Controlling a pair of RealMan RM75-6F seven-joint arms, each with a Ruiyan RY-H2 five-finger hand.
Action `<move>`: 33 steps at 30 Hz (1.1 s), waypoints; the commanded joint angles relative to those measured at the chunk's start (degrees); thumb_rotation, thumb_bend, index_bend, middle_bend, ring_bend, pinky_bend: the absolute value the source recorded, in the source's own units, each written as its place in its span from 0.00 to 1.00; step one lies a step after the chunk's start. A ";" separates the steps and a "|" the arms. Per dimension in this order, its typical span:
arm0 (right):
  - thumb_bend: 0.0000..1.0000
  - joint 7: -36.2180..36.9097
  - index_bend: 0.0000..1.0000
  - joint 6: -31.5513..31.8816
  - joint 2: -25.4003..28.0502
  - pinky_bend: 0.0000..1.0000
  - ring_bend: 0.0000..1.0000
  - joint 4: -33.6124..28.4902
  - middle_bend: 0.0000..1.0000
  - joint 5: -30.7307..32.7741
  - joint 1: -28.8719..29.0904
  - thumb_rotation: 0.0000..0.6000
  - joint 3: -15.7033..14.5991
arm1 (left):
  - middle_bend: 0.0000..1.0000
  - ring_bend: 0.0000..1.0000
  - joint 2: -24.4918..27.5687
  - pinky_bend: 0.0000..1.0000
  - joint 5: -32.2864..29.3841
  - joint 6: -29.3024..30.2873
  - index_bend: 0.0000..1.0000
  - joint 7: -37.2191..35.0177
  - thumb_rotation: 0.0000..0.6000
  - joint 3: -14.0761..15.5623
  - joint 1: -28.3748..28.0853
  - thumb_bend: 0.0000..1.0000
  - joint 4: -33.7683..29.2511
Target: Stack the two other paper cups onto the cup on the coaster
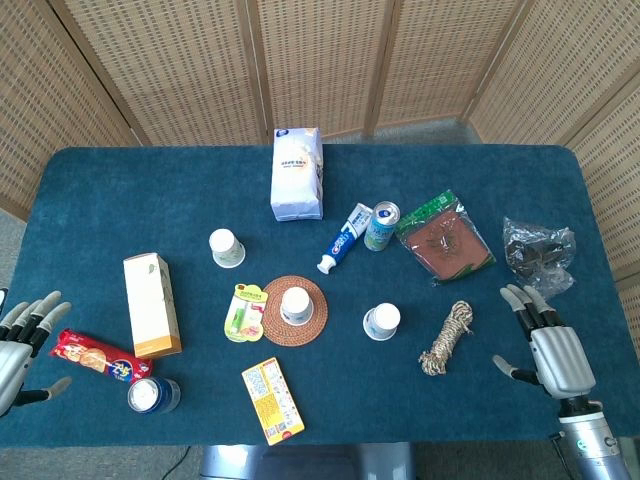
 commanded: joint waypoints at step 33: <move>0.22 -7.10 0.00 -20.04 -10.38 0.25 0.00 -3.06 0.00 -0.04 15.50 1.00 2.33 | 0.00 0.00 1.29 0.00 -1.65 0.16 0.00 -2.87 1.00 -0.58 0.21 0.22 -0.42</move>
